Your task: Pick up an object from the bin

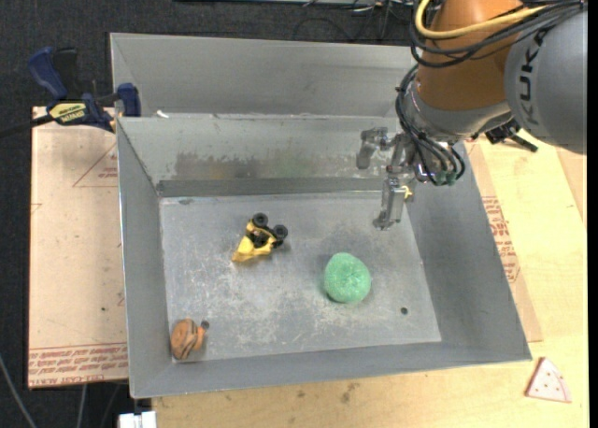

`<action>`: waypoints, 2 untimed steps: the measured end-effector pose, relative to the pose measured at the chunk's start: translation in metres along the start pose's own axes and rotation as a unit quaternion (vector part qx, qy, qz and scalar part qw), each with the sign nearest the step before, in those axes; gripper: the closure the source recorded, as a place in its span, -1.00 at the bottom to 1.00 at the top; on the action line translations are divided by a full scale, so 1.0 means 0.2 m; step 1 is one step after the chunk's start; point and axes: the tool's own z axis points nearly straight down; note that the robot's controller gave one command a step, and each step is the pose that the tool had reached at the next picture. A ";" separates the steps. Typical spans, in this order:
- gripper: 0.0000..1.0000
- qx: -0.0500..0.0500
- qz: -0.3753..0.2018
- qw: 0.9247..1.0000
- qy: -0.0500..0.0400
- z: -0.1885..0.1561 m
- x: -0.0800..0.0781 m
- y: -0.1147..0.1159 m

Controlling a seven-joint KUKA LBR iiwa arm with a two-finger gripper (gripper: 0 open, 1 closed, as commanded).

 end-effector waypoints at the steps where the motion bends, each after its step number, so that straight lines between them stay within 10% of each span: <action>1: -1.00 0.000 -0.046 0.999 -0.002 0.15 0.02 0.04; 2: -1.00 0.000 -0.074 0.997 -0.001 0.49 0.15 0.00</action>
Offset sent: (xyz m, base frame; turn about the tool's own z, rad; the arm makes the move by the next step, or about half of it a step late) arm -0.0472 -0.0060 -0.1328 -0.1699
